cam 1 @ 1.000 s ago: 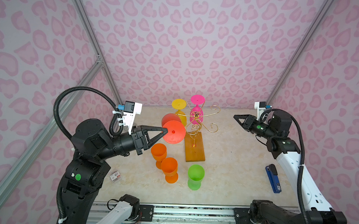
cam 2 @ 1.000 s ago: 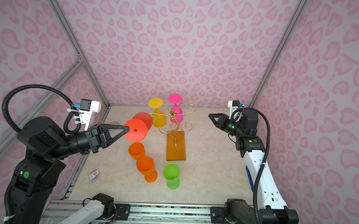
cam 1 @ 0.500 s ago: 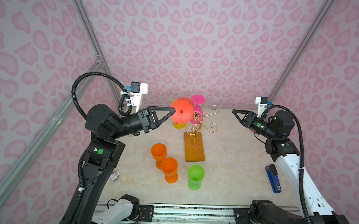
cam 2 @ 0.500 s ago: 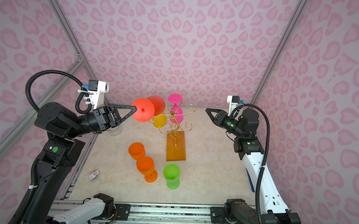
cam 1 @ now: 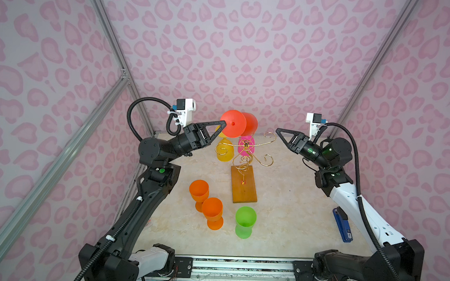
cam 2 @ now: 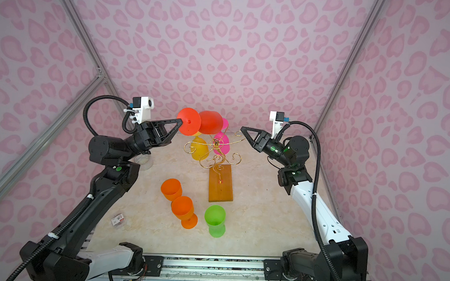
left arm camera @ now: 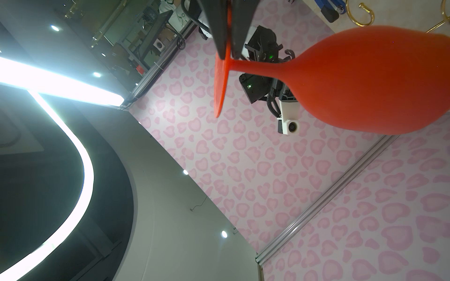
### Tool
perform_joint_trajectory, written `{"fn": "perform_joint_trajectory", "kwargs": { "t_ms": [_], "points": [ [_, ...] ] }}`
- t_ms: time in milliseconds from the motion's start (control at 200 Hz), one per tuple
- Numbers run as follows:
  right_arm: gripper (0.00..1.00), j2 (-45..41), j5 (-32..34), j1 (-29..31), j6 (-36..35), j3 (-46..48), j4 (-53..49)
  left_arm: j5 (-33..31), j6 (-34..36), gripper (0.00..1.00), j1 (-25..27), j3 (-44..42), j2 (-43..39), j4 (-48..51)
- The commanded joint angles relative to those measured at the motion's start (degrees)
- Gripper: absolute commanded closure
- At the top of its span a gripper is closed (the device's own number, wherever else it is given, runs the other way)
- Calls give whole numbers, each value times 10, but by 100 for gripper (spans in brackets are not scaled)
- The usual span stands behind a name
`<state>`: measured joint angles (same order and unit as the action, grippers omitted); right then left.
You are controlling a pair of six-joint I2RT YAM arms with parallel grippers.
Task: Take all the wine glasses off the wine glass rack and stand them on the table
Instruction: 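Raise the red glass toward the right gripper while the right gripper reaches its bowl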
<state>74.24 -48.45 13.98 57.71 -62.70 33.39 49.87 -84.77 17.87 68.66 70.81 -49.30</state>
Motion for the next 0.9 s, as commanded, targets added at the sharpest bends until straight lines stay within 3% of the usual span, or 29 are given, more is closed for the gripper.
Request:
{"fn": "perform_joint_trajectory", "kwargs": {
  "t_ms": [0, 425, 895],
  "points": [
    [59, 15, -8, 8, 25, -2, 76, -16, -88, 98, 1, -11, 22, -163],
    [56, 76, -13, 14, 111, 3, 239, -76, -280, 99, 24, -30, 152, -417],
    [59, 93, -28, 14, 166, 13, 320, -80, -296, 98, 43, -5, 194, -420]
  ]
}}
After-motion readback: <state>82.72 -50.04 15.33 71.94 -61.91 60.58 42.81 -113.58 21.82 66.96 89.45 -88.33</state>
